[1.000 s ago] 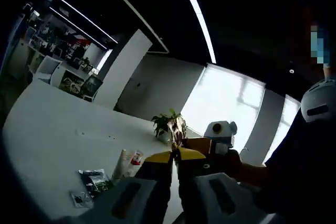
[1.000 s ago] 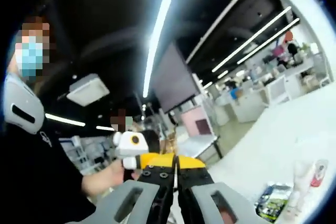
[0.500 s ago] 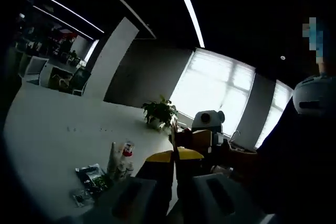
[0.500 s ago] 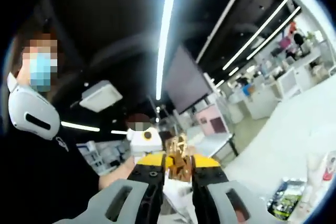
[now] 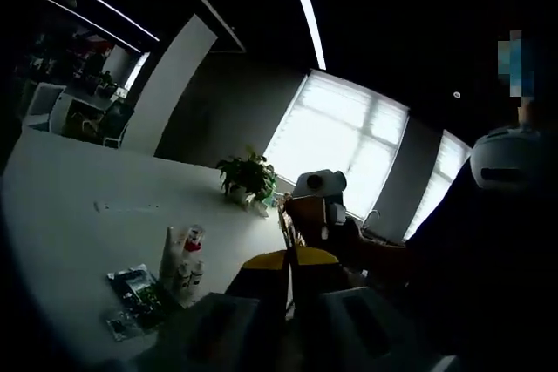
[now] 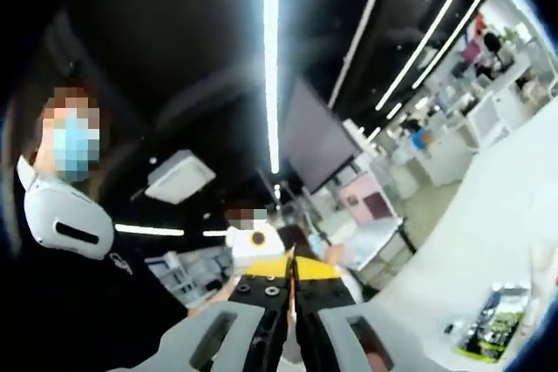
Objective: Arrange the skincare products in the storage area until every visible bottle or jar stands upright without overlapping.
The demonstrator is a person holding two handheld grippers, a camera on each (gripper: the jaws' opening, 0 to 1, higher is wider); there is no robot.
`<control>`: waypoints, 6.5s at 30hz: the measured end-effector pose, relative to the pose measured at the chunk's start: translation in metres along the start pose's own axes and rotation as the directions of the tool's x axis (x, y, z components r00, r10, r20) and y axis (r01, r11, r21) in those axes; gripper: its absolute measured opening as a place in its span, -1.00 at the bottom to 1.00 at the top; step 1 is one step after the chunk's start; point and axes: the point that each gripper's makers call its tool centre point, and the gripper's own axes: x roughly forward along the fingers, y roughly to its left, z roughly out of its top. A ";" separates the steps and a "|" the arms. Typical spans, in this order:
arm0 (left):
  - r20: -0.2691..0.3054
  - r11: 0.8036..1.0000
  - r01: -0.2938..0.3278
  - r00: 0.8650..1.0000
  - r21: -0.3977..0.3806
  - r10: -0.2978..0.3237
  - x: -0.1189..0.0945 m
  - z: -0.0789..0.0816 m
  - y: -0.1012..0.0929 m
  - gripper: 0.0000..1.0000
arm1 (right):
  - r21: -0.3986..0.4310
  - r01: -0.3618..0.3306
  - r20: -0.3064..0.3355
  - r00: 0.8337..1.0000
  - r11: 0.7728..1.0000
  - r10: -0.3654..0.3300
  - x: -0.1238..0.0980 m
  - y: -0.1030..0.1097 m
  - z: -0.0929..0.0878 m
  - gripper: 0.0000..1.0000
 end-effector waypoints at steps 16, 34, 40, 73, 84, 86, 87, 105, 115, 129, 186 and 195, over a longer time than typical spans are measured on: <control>-0.021 0.996 -0.082 0.996 0.023 0.083 0.001 -0.012 0.025 -0.76 | 0.085 0.025 0.078 0.996 0.996 -0.032 -0.002 -0.011 0.010 -1.00; 0.097 0.992 -0.109 0.989 -0.061 0.115 0.006 0.000 0.031 -0.86 | 0.104 0.067 0.073 0.995 0.992 -0.074 0.000 -0.028 0.004 -1.00; 0.092 0.988 -0.106 0.989 -0.113 0.117 0.008 -0.005 0.033 -0.92 | 0.122 0.083 0.072 0.993 0.989 -0.092 0.000 -0.037 0.001 -1.00; 0.056 0.965 -0.137 0.987 -0.223 0.153 0.007 -0.021 0.081 -0.93 | 0.086 0.212 0.019 0.977 0.974 -0.214 -0.005 -0.090 -0.021 -0.15; 0.015 0.941 -0.195 0.978 -0.275 0.207 0.002 -0.036 0.110 -0.93 | 0.027 0.261 -0.075 0.963 0.965 -0.258 -0.013 -0.099 -0.045 0.25; 0.001 0.935 -0.208 0.976 -0.286 0.218 -0.001 -0.040 0.119 -0.93 | 0.018 0.274 -0.092 0.958 0.962 -0.271 -0.015 -0.101 -0.051 0.34; -0.004 0.932 -0.216 0.975 -0.292 0.224 -0.002 -0.042 0.124 -0.93 | 0.015 0.277 -0.096 0.957 0.961 -0.275 -0.015 -0.102 -0.052 0.39; -0.116 0.846 -0.346 0.938 -0.406 0.327 -0.023 -0.086 0.219 -0.93 | -0.008 0.381 -0.112 0.919 0.925 -0.379 -0.055 -0.119 -0.077 0.72; -0.207 0.816 -0.396 0.918 -0.421 0.338 -0.019 -0.109 0.254 -0.93 | 0.014 0.413 -0.128 0.904 0.911 -0.408 -0.070 -0.128 -0.088 0.79; -0.278 0.779 -0.426 0.903 -0.460 0.328 -0.009 -0.129 0.285 -0.93 | 0.023 0.435 -0.149 0.892 0.900 -0.427 -0.084 -0.136 -0.097 0.96; -0.507 0.681 -0.577 0.794 -0.451 0.336 0.004 -0.175 0.352 -0.92 | 0.062 0.552 -0.169 0.827 0.832 -0.536 -0.125 -0.142 -0.121 0.98; -0.538 0.704 -0.569 0.784 -0.424 0.310 0.007 -0.176 0.352 -0.91 | 0.068 0.549 -0.181 0.828 0.833 -0.531 -0.123 -0.143 -0.125 0.98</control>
